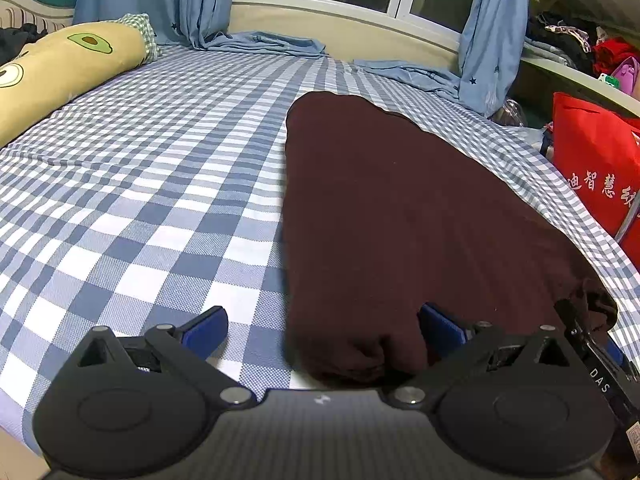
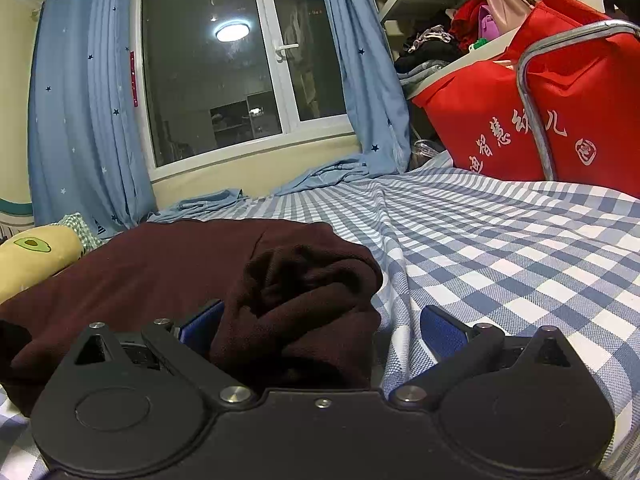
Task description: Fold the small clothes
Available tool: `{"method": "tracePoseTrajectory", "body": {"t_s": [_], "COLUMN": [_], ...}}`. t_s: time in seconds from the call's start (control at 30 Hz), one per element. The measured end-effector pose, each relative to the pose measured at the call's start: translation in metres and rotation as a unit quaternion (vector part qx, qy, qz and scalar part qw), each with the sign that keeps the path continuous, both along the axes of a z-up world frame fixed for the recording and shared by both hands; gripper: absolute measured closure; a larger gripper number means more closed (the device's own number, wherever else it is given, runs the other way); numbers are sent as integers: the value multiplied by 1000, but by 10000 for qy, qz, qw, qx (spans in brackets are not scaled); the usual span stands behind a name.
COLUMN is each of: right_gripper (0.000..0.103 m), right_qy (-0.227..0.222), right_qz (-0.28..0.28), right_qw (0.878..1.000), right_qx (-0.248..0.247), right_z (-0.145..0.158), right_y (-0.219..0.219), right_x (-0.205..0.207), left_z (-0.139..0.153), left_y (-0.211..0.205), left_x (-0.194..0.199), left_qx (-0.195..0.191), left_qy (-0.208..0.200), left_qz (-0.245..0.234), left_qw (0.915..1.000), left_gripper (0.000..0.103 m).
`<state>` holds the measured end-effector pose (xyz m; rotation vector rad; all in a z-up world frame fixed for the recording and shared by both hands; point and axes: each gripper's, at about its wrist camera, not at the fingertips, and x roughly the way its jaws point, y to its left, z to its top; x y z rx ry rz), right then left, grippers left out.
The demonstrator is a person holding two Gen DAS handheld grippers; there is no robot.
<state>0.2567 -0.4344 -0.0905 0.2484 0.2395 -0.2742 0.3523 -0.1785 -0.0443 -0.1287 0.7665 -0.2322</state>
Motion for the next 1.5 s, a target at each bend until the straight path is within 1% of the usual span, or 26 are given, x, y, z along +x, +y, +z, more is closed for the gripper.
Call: {"method": "tracePoseTrajectory", "body": {"t_s": [0.17,0.3,0.37,0.47,0.5,0.6,0.63,0.7,0.73,0.77,0.8,0.87,0.9,0.93,0.97,1.0,1.03,1.07,1.1,1.17,1.27,1.33,1.5], "right_gripper": [1,1,0,0,0,0,0,1,4,10,14,32,36,45,51,59,68,74,76,87,92,93,93], "right_qy": [-33,-1,169,607,541,-266,-368,-298,-256,-247,-206,-75,-17,90,172,229,300,351,400,455,466,468,486], "right_qz": [-22,-23,12,166,164,-41,-52,61,143,186,200,247,305,413,495,556,645,712,771,854,898,974,1037], "right_qw": [10000,10000,9997,9975,9977,9988,9983,9979,9974,9967,9962,9965,9967,9965,9963,9962,9961,9961,9961,9945,9875,9799,9681], "right_qx": [-45,43,165,314,369,419,446,565,665,755,817,789,756,715,683,638,520,383,159,-411,-1208,-1676,-2228], "right_z": [-1,0,5,21,27,37,40,43,45,46,47,50,52,53,52,53,52,53,53,54,53,52,49], "right_y": [1,0,-3,-11,-13,-20,-24,-34,-40,-45,-48,-51,-52,-51,-49,-47,-42,-38,-32,-17,5,17,27], "right_x": [-1,-1,2,9,6,-12,-12,-2,4,9,14,26,30,36,41,44,47,48,49,48,45,43,42], "left_z": [0,0,0,-1,-3,-6,-8,-9,-9,-10,-10,-10,-10,-10,-10,-9,-9,-9,-9,-9,-9,-9,-10], "left_y": [1,1,3,7,8,14,15,15,15,15,15,14,14,14,13,13,12,12,12,12,12,12,12], "left_x": [0,0,1,6,7,11,12,13,13,13,14,14,14,14,14,13,13,13,12,12,13,13,11], "left_qx": [-33,-43,-49,-110,-142,-417,-480,-508,-481,-455,-436,-426,-423,-418,-408,-398,-390,-390,-397,-429,-448,-448,-434], "left_qy": [0,-20,-19,28,47,213,255,277,266,257,252,264,270,272,268,260,250,244,244,258,267,268,233], "left_qz": [13,-45,-121,-258,-281,-277,-258,-245,-253,-259,-260,-245,-235,-226,-215,-207,-197,-180,-167,-152,-155,-150,-113], "left_qw": [10000,10000,9999,9996,9995,9985,9982,9980,9982,9983,9984,9984,9985,9985,9986,9987,9987,9988,9988,9986,9985,9985,9987], "left_gripper": [0,0,0,0,0,0,0,0,0,0,0,0,0,0,0,0,0,0,0,0,0,0,0]}}
